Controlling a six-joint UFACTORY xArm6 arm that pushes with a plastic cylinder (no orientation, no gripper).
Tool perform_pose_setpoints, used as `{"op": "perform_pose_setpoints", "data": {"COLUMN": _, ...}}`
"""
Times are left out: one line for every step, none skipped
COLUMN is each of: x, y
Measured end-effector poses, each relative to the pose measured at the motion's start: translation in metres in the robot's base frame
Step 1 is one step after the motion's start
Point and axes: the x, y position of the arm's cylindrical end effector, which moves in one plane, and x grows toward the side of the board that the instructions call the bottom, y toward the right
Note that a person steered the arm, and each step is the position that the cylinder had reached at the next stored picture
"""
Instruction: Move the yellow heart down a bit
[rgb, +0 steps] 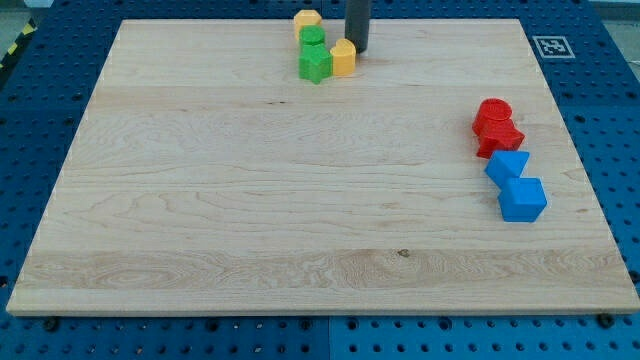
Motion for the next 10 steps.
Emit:
{"op": "perform_pose_setpoints", "data": {"x": 0.024, "y": 0.011}}
{"op": "perform_pose_setpoints", "data": {"x": 0.042, "y": 0.012}}
{"op": "perform_pose_setpoints", "data": {"x": -0.001, "y": 0.025}}
{"op": "perform_pose_setpoints", "data": {"x": -0.031, "y": 0.016}}
{"op": "perform_pose_setpoints", "data": {"x": -0.032, "y": -0.032}}
{"op": "perform_pose_setpoints", "data": {"x": -0.032, "y": -0.045}}
{"op": "perform_pose_setpoints", "data": {"x": -0.021, "y": -0.033}}
{"op": "perform_pose_setpoints", "data": {"x": 0.009, "y": -0.033}}
{"op": "perform_pose_setpoints", "data": {"x": 0.026, "y": -0.03}}
{"op": "perform_pose_setpoints", "data": {"x": 0.033, "y": -0.016}}
